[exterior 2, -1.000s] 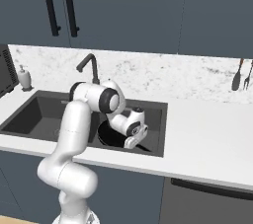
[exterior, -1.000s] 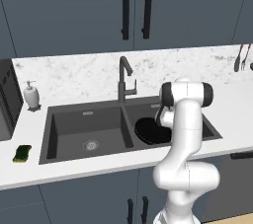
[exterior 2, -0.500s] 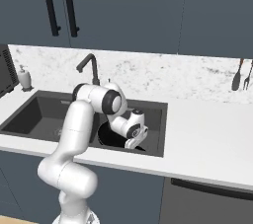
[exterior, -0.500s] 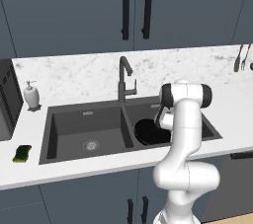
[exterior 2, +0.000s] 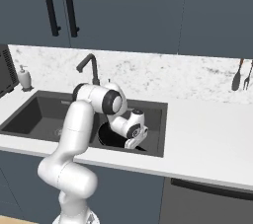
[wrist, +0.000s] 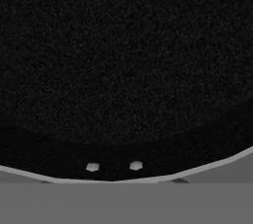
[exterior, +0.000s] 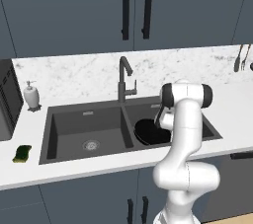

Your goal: Pick the pan and sponge and place them into the sink. Then turn on the water.

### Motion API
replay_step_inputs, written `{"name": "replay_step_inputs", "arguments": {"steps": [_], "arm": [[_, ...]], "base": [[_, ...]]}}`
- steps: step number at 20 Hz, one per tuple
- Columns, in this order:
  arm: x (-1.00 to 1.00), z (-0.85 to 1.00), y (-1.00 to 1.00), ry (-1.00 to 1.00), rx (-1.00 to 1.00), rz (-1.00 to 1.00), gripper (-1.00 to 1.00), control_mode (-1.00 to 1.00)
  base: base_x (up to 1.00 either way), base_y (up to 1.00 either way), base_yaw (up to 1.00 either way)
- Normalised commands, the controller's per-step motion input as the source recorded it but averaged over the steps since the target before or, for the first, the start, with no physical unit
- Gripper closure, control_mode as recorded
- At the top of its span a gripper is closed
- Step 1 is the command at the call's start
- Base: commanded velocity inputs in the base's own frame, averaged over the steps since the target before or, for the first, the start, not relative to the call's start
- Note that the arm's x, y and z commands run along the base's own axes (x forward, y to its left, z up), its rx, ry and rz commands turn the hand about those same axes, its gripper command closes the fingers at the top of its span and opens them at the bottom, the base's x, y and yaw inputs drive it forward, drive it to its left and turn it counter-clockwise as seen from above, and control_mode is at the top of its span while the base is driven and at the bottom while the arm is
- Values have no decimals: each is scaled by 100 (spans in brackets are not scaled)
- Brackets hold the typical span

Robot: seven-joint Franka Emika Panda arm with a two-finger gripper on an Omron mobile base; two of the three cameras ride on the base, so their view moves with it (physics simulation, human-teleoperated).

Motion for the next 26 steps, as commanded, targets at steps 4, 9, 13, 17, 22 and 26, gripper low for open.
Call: {"name": "replay_step_inputs", "arguments": {"steps": [4,9,13,17,22,26], "arm": [[0,44,0,-4,4,0,-100,-100],[-5,97,0,-11,0,0,-100,-100],[-8,100,0,-2,0,-2,-100,-100],[-25,100,0,1,0,-4,-100,-100],[-41,100,4,7,0,-9,-100,-100],[-46,100,10,2,0,-11,-100,-100]], "base": [[0,0,0],[0,0,0],[0,0,0],[0,0,0],[0,0,0],[0,0,0]]}}
